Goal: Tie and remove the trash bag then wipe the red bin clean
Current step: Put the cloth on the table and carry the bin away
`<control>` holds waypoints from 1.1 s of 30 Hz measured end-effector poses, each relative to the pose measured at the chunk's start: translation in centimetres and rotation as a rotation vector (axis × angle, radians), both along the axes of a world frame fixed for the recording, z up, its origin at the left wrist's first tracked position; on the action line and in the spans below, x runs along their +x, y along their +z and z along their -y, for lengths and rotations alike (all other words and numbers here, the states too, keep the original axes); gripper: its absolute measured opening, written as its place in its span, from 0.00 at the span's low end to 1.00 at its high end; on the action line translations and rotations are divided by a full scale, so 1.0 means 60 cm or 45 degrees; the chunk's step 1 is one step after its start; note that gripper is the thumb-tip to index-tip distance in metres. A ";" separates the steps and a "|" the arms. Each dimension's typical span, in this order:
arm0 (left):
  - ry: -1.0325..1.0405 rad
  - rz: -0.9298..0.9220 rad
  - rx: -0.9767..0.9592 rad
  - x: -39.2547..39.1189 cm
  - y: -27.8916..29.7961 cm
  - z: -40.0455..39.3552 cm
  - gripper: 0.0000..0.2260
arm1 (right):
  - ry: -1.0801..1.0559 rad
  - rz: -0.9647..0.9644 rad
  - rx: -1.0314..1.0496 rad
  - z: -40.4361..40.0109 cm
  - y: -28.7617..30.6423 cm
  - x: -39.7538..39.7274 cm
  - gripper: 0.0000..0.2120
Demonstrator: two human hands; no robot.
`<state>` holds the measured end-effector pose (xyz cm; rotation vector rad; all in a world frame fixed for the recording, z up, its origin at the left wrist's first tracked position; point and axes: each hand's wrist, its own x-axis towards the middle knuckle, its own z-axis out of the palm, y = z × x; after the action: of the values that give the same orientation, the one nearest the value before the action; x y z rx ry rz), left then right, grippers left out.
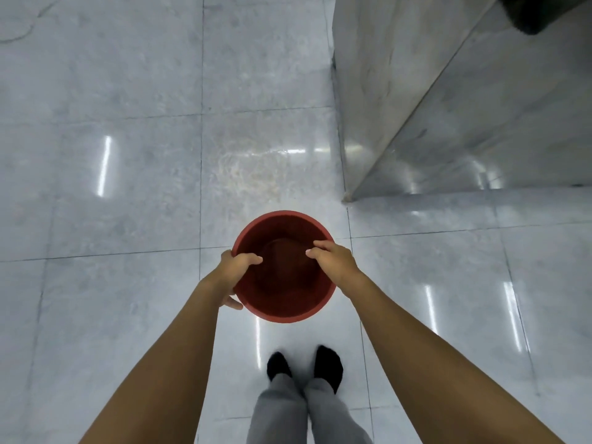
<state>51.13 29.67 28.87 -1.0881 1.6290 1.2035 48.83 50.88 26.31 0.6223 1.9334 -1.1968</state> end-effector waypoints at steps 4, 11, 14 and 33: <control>-0.048 0.037 0.006 0.040 0.003 -0.036 0.27 | -0.034 -0.013 0.042 -0.036 0.011 0.041 0.20; -0.205 0.074 0.022 0.095 0.020 -0.108 0.32 | -0.140 -0.015 0.159 -0.113 0.048 0.125 0.17; -0.263 0.082 0.049 0.119 0.022 -0.147 0.34 | -0.164 -0.021 0.174 -0.160 0.051 0.158 0.15; -0.433 0.153 0.036 0.238 -0.093 -0.524 0.35 | -0.074 0.071 0.200 -0.553 -0.058 0.285 0.18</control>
<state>65.42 61.10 23.29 -0.8081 1.6203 0.9176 65.91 84.06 22.84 0.7907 1.9864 -1.0580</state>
